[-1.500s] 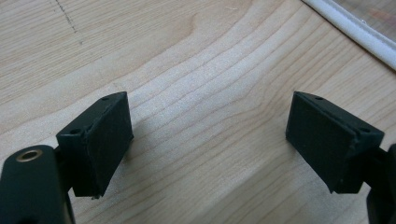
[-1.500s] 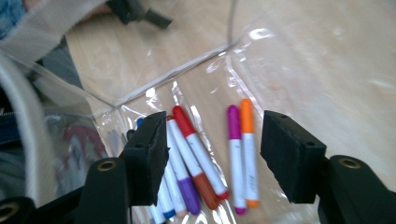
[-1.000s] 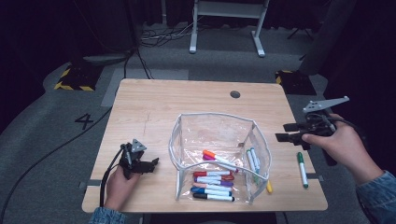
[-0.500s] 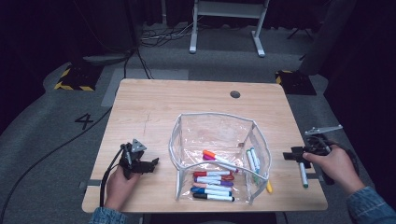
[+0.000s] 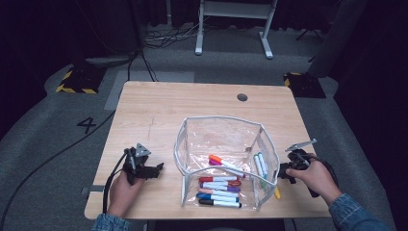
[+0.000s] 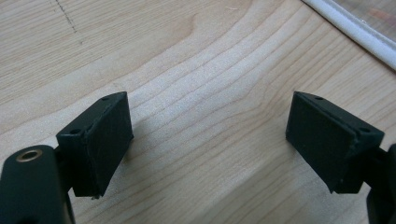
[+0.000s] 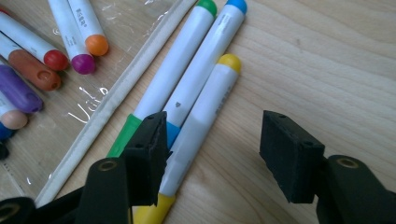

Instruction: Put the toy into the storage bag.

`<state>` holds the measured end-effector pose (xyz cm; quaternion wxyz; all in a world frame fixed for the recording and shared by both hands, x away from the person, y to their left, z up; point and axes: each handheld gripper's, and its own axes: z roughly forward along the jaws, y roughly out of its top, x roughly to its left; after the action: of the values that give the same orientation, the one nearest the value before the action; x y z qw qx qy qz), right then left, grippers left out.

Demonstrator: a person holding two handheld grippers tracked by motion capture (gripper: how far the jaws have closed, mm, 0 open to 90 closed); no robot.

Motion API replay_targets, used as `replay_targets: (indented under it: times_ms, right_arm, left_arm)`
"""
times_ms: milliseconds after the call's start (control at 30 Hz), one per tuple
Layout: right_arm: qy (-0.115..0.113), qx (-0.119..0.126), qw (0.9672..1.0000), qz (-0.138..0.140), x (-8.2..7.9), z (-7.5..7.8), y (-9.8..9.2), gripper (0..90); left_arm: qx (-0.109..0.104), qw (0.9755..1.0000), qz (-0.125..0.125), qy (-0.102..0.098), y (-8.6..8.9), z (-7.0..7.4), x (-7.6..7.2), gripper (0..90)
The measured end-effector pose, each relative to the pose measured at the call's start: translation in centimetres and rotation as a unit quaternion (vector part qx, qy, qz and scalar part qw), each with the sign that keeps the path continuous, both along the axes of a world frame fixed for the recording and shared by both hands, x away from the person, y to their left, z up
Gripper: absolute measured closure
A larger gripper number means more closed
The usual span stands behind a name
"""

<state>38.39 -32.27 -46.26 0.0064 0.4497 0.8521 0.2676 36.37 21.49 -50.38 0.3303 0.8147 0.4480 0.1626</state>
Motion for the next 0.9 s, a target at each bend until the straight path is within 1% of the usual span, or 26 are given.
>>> replay_targets:
  times_ms: [33, 67, 100, 167, 200, 267, 300, 367, 433, 467, 500, 567, 633, 700, 733, 800, 900]
  right_arm:
    - [0.004, -0.007, 1.0, 0.004, 0.0, -0.2, 0.3, 47.2]
    - [0.007, -0.015, 0.9999, 0.004, 0.0, -0.4, 0.5, 48.4]
    - [0.009, -0.026, 0.9996, 0.006, 0.1, -0.5, 0.6, 53.7]
    - [0.007, -0.04, 0.9992, 0.006, 0.1, -0.5, 0.7, 59.7]
    - [0.008, -0.046, 0.9989, 0.003, 0.1, -0.5, 0.7, 64.7]
    - [0.017, -0.058, 0.9981, -0.013, 0.3, -0.4, 0.6, 75.7]
    - [0.013, -0.062, 0.9978, -0.021, 0.3, -0.4, 0.5, 76.6]
    - [0.021, -0.059, 0.9973, -0.038, 0.5, -0.3, 0.3, 76.7]
    - [0.019, -0.057, 0.9974, -0.041, 0.5, -0.3, 0.3, 76.8]
    - [0.022, -0.057, 0.9973, -0.042, 0.5, 0.0, 0.2, 76.8]
    - [0.021, -0.049, 0.9976, -0.044, 0.5, 0.3, 0.1, 76.9]
    - [0.017, -0.04, 0.9981, -0.044, 0.4, 1.3, 0.0, 76.9]
    - [0.007, -0.028, 0.9986, -0.045, 0.2, 2.9, -0.2, 76.9]
    - [-0.002, -0.017, 0.9989, -0.043, -0.1, 4.8, -0.4, 76.9]
    - [-0.009, -0.01, 0.9991, -0.04, -0.2, 6.0, -0.4, 76.8]
    - [-0.018, -0.003, 0.9992, -0.035, -0.5, 7.7, -0.5, 76.9]
    - [-0.034, 0.008, 0.9992, -0.021, -1.1, 10.8, -0.4, 76.8]
  left_arm:
    - [0.0, 1.0, 0.0, 0.0, 0.0, 0.0, 0.0, 14.8]
    - [0.0, 1.0, 0.0, 0.0, 0.0, 0.0, 0.0, 14.8]
    - [0.0, 1.0, 0.0, 0.0, 0.0, 0.0, 0.0, 14.8]
    - [0.0, 1.0, 0.0, 0.0, 0.0, 0.0, 0.0, 14.8]
    - [0.0, 1.0, 0.0, 0.0, 0.0, 0.0, 0.0, 14.8]
    - [0.0, 1.0, 0.0, 0.0, 0.0, 0.0, 0.0, 14.8]
    - [0.0, 1.0, 0.0, 0.0, 0.0, 0.0, 0.0, 14.8]
    - [0.0, 1.0, 0.0, 0.0, 0.0, 0.0, 0.0, 14.7]
    - [0.0, 1.0, 0.0, 0.0, 0.0, 0.0, 0.0, 14.8]
    - [0.0, 1.0, 0.0, 0.0, 0.0, 0.0, 0.0, 14.8]
    - [0.0, 1.0, 0.0, 0.0, 0.0, 0.0, 0.0, 14.8]
    - [0.0, 1.0, 0.0, 0.0, 0.0, 0.0, 0.0, 14.8]
    - [0.0, 1.0, 0.0, 0.0, 0.0, 0.0, 0.0, 14.8]
    - [0.0, 1.0, 0.0, 0.0, 0.0, 0.0, 0.0, 14.8]
    - [0.0, 1.0, 0.0, 0.0, 0.0, 0.0, 0.0, 14.8]
    - [0.0, 1.0, 0.0, 0.0, 0.0, 0.0, 0.0, 14.8]
    - [0.0, 1.0, 0.0, 0.0, 0.0, 0.0, 0.0, 14.8]
